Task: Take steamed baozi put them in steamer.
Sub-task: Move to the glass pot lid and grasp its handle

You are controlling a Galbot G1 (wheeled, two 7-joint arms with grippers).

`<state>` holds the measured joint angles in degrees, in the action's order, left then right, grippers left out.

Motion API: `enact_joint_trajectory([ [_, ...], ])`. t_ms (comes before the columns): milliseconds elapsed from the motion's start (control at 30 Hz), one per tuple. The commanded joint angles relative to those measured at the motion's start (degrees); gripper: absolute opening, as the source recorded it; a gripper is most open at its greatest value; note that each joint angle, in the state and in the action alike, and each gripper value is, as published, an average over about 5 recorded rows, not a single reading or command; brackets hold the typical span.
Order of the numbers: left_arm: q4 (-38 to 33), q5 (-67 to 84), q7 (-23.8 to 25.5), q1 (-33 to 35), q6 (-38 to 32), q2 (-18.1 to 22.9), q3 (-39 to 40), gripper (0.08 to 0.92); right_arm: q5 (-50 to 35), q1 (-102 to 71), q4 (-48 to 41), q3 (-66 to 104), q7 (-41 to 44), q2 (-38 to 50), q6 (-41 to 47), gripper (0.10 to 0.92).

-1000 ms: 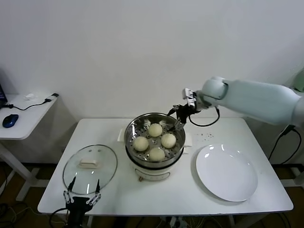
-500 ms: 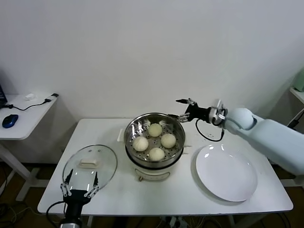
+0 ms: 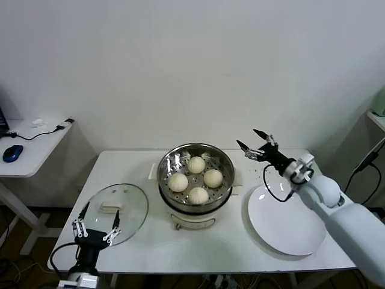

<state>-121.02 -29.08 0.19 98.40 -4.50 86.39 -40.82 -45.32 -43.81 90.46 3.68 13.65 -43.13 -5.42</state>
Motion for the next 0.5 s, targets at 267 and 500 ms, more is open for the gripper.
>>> enact_joint_trajectory([
  [267, 10.88, -45.64, -3.03, -7.85, 8.96, -6.27, 3.69, 0.823, 12.0, -32.28, 5.77, 30.56, -2.03, -14.44, -0.23, 0.823],
  [500, 20.34, -55.56, -6.65, -12.39, 11.74, -6.85, 7.61, 0.823, 15.19, -33.02, 4.66, 31.0, -2.65, -17.01, -0.69, 0.823],
])
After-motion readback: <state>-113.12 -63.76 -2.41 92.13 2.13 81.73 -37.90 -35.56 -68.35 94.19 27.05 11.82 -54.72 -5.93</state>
